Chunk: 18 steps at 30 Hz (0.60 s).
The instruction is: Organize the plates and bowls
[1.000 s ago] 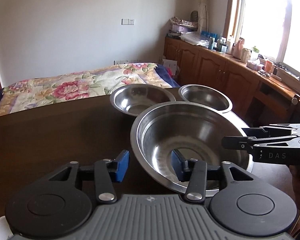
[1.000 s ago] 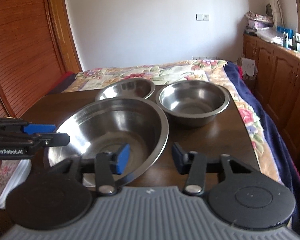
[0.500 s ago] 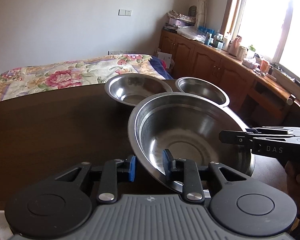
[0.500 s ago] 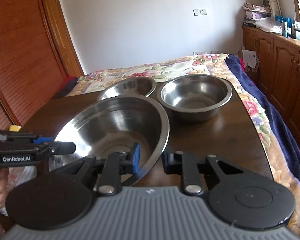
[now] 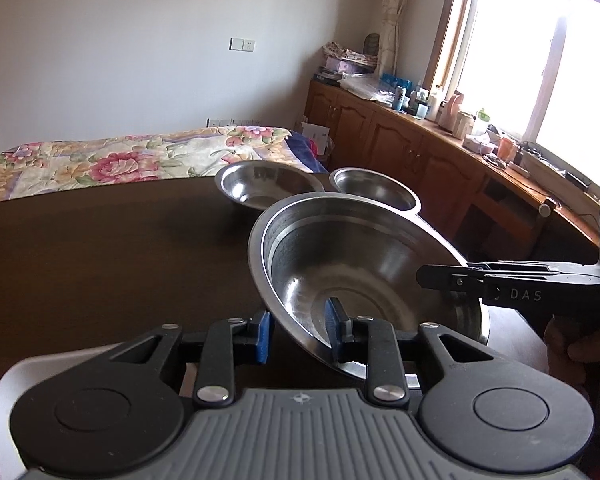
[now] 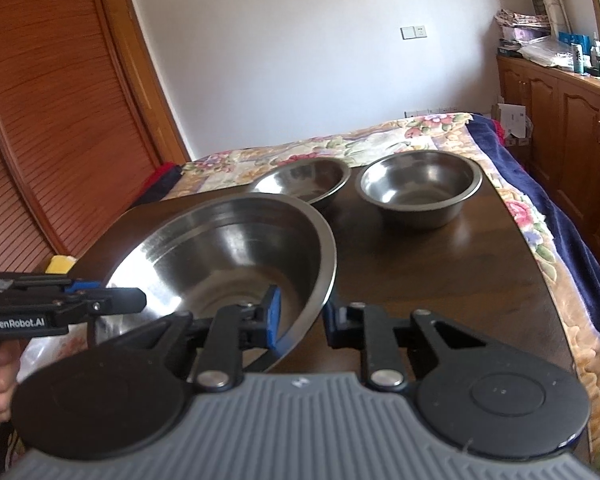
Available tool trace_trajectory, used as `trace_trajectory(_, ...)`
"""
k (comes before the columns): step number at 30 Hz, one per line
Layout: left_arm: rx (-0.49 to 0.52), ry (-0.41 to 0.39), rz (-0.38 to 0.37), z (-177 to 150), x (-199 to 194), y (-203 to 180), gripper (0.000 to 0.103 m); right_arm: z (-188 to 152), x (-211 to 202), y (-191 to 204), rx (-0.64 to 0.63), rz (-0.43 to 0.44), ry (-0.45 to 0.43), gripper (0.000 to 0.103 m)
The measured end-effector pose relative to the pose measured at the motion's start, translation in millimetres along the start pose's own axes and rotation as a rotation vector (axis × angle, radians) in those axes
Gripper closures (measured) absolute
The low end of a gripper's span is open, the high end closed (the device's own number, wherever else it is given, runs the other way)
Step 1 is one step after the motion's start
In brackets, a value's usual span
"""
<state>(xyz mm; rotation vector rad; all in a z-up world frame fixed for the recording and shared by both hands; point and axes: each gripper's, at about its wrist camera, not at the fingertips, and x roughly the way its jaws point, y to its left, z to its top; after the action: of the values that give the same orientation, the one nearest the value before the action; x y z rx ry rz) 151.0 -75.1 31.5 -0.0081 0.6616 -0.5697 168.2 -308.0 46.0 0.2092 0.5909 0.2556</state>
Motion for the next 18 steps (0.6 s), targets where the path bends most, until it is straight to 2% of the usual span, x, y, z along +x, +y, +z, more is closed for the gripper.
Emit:
trace_trajectory(10,0.008,0.024,0.005,-26.7,-12.3,3.8,0.047,-24.2,-11.9,16.3,-0.035,0.009,0.016,0.079)
trace_trajectory(18,0.003,0.029,0.005,-34.3,-17.6,0.9,0.048,-32.6,-11.5,16.9,-0.028,0.006,0.041,0.079)
